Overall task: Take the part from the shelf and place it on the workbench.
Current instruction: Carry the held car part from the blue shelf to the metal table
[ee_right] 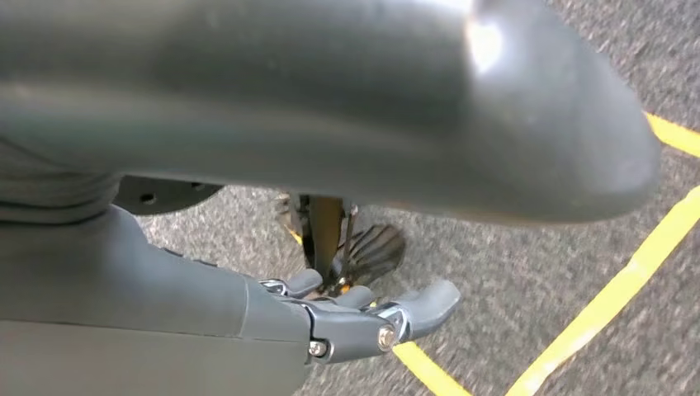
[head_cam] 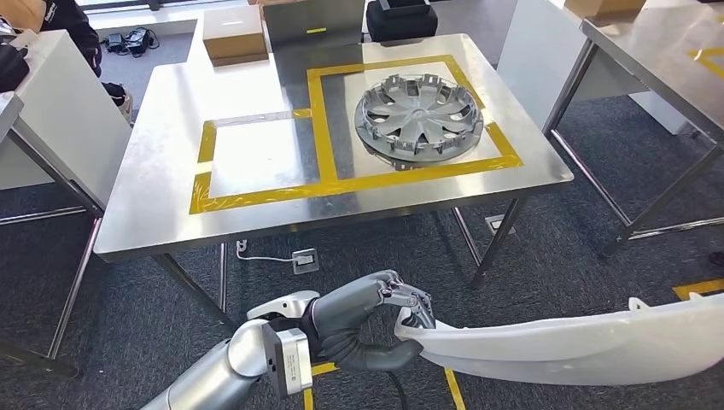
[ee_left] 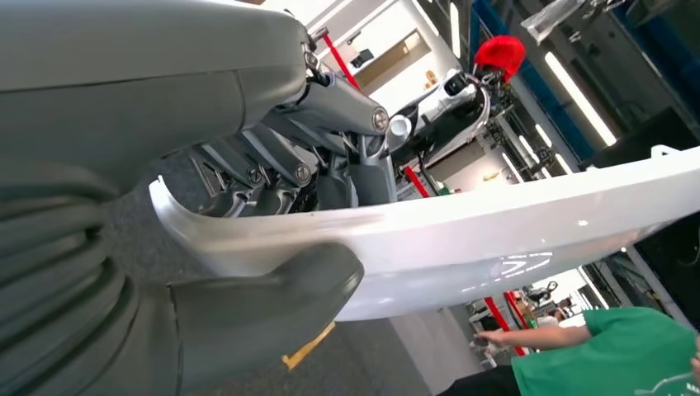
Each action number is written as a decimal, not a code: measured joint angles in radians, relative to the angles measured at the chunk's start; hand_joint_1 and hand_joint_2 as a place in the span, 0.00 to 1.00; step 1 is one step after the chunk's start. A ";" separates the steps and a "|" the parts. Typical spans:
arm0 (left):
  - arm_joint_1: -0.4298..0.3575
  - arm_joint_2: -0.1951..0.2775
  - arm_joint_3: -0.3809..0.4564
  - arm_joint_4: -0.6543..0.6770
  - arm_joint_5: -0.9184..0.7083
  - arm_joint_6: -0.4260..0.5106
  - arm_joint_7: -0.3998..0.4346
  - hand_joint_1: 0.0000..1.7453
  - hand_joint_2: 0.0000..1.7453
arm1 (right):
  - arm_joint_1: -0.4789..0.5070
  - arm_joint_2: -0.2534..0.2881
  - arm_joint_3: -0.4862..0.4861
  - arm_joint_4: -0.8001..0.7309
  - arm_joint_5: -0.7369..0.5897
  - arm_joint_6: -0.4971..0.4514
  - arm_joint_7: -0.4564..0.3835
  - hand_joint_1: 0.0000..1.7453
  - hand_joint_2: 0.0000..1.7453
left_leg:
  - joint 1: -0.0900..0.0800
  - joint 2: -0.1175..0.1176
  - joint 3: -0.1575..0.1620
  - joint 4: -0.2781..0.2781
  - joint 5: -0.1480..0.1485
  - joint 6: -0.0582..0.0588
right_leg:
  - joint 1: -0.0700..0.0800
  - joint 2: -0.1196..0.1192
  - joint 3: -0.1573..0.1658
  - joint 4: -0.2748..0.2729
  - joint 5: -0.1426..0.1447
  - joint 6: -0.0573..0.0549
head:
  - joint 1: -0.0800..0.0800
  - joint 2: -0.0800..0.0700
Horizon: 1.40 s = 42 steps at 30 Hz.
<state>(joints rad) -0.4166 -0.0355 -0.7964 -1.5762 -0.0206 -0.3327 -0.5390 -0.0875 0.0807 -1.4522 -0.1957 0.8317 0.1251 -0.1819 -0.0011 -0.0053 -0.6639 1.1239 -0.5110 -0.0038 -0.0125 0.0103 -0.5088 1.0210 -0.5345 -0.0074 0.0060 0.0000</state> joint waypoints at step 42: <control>0.038 0.042 -0.001 -0.044 -0.002 0.028 -0.015 1.00 1.00 | 0.000 -0.003 0.003 0.000 0.019 -0.007 0.003 0.00 0.00 | 0.002 -0.007 0.081 -0.085 0.028 0.043 | -0.003 -0.006 -0.161 0.274 -0.121 0.055 | 0.010 0.000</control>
<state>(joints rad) -0.3789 0.0063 -0.7973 -1.6203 -0.0229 -0.3044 -0.5539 -0.0871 0.0774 -1.4492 -0.1957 0.8512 0.1180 -0.1791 0.0008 -0.0121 -0.5827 1.0394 -0.4832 0.0395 -0.0155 0.0042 -0.6697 1.2945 -0.6559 0.0476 0.0163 0.0000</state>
